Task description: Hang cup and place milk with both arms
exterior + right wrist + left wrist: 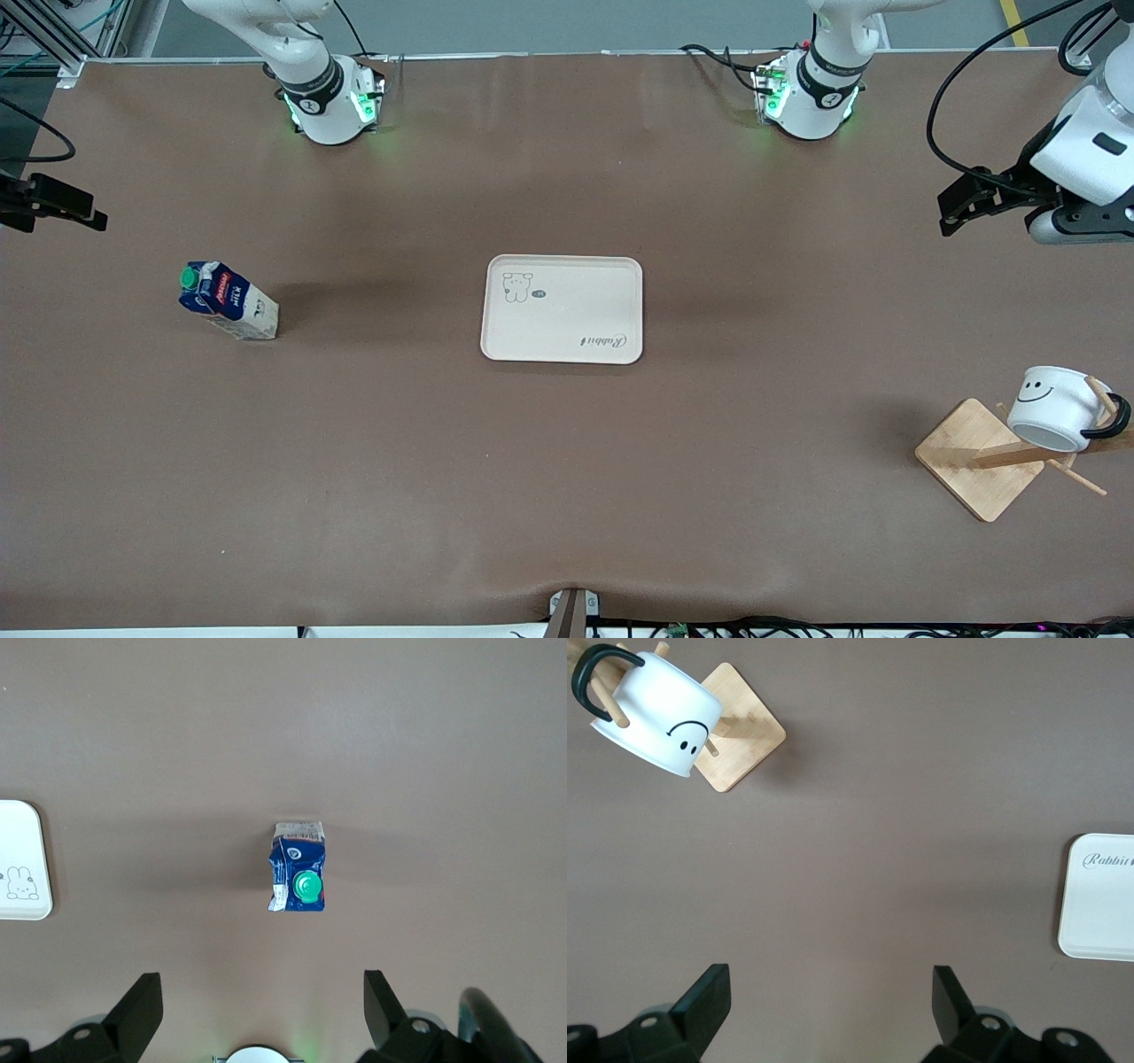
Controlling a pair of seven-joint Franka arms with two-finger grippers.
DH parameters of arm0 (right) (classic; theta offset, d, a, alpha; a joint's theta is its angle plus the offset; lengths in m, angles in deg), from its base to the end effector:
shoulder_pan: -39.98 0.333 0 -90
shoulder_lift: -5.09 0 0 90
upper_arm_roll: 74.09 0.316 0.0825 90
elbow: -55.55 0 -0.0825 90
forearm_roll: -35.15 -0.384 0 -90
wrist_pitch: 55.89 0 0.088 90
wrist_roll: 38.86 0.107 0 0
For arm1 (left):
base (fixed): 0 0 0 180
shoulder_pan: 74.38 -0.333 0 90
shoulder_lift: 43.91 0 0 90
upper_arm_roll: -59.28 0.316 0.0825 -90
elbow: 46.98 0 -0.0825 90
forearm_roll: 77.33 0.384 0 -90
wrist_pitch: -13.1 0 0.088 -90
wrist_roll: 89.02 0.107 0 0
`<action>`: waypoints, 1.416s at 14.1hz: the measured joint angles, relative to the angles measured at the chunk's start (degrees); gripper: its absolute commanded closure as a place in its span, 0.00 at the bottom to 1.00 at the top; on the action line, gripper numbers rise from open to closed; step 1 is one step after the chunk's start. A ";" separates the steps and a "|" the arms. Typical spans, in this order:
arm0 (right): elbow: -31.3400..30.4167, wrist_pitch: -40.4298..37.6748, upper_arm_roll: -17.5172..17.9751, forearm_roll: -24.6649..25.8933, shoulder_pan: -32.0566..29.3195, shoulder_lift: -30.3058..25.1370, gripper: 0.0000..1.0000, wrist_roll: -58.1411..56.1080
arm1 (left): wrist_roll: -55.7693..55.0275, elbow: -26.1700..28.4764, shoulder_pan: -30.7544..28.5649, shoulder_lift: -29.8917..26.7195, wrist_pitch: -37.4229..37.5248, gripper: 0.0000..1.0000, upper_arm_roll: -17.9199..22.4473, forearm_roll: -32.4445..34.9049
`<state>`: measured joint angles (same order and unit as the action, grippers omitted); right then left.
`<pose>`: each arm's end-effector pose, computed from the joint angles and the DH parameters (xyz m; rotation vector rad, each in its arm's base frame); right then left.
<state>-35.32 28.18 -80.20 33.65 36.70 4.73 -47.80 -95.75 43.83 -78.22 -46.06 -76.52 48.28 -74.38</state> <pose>0.5339 -0.0854 0.6124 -3.0928 0.0102 0.1652 0.5387 -0.0642 0.6376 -3.0851 0.0103 -0.0355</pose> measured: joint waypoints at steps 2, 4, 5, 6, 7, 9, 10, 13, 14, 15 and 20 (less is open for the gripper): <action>1.21 -0.77 0.04 0.02 0.25 -0.35 0.00 0.09 | 0.00 0.00 0.01 -0.36 0.41 0.00 -0.02 -0.12; 1.36 -2.74 0.35 0.01 0.69 -0.84 0.00 0.33 | 0.05 0.00 -0.01 -0.44 0.81 0.00 0.03 -1.23; 1.36 -3.54 0.55 0.01 1.07 -0.94 0.00 1.13 | 0.05 0.00 -0.04 -0.43 0.97 0.00 0.13 -1.66; 1.36 -3.84 0.63 0.01 1.44 -0.95 0.00 2.44 | 0.06 0.00 -0.08 -0.43 1.02 0.00 0.22 -1.89; 1.36 -3.84 0.69 0.01 1.68 -0.96 0.00 3.54 | 0.06 -0.01 -0.08 -0.43 1.01 0.00 0.28 -1.94; 1.36 -3.80 0.69 0.02 1.74 -0.97 0.00 4.38 | 0.06 -0.04 -0.10 -0.42 1.01 0.00 0.36 -1.94; 1.36 -3.74 0.60 0.08 1.69 -0.97 0.00 4.45 | 0.06 -0.09 -0.13 -0.39 1.01 0.00 0.38 -1.94; 1.36 -2.41 0.44 0.87 1.62 -0.97 0.00 4.46 | 0.06 -0.41 -0.22 -0.36 1.01 0.00 0.46 -1.94; 1.36 -2.11 0.45 0.92 1.62 -0.97 0.00 4.47 | 0.06 -0.44 -0.22 -0.36 1.01 0.00 0.46 -1.94; 1.36 -2.12 0.45 0.94 1.63 -0.97 0.00 4.47 | 0.06 -0.44 -0.22 -0.35 1.01 0.00 0.46 -1.94; 1.18 -2.24 0.49 0.97 1.65 -0.98 0.00 4.47 | 0.06 -0.45 -0.22 -0.30 1.01 0.00 0.46 -1.94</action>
